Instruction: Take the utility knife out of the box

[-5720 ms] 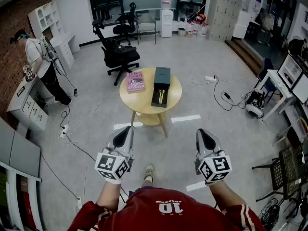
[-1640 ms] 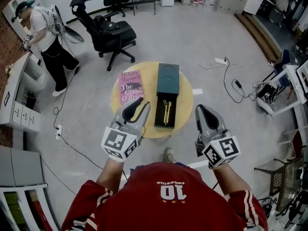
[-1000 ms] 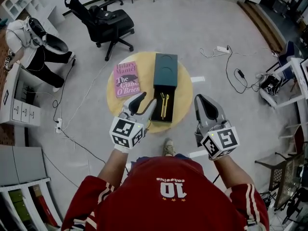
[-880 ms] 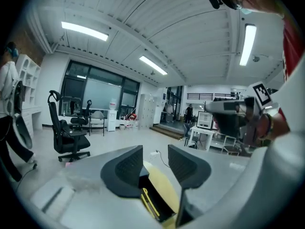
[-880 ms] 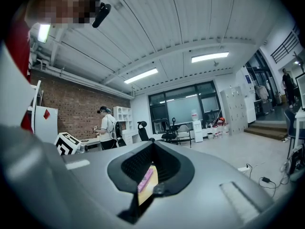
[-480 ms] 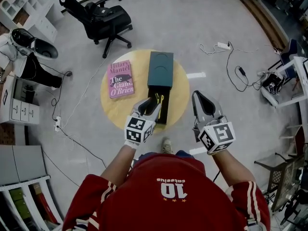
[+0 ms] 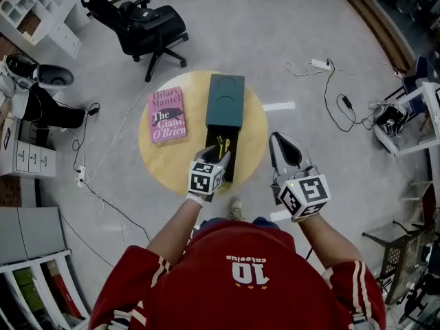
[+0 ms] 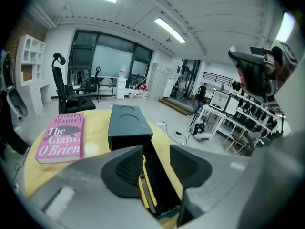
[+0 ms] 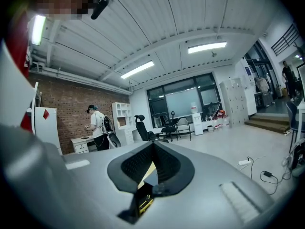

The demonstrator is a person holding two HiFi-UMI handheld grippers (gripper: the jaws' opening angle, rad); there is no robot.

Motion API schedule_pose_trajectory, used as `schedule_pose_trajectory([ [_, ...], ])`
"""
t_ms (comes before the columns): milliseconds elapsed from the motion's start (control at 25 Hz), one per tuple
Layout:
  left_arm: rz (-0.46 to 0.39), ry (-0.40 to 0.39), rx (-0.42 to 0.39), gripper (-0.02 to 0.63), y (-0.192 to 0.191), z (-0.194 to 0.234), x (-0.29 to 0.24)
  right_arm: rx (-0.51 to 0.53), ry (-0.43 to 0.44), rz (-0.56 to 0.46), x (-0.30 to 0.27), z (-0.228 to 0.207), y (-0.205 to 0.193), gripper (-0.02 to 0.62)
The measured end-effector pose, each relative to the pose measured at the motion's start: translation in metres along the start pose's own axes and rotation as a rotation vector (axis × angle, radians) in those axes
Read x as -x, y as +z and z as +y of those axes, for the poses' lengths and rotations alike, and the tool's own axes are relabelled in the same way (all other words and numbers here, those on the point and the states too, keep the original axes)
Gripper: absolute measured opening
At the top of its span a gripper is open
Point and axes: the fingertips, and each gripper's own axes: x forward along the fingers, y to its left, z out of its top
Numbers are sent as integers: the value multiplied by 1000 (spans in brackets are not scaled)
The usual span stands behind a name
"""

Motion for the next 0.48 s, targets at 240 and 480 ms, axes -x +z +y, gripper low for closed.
schedule_pose_trajectory([
  [240, 115, 13, 13, 187, -29, 9, -37, -16, 6, -5, -2, 1, 2, 2],
  [480, 191, 67, 71, 187, -49, 22, -63, -25, -1, -7, 3, -5, 4, 2],
])
